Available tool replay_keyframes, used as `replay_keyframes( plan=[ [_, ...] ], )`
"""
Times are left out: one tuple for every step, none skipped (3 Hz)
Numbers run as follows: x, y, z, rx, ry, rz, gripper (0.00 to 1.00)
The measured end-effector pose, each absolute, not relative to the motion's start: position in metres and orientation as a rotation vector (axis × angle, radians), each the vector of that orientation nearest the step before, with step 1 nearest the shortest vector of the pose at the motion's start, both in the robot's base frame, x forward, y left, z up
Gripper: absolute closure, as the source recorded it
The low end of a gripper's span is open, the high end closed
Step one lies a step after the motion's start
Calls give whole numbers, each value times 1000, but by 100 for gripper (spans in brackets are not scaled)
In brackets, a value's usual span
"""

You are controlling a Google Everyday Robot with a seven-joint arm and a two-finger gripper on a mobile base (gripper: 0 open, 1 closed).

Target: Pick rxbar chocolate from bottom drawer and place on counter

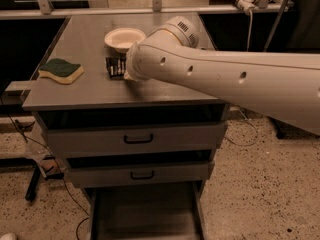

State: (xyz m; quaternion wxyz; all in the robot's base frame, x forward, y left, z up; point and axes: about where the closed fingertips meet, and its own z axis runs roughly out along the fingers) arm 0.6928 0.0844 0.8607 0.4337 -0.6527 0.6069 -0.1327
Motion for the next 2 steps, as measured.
replay_keyframes(
  plan=[
    [693, 84, 861, -1626, 1512, -331, 57],
    [693, 84, 861, -1626, 1512, -331, 36]
  ],
)
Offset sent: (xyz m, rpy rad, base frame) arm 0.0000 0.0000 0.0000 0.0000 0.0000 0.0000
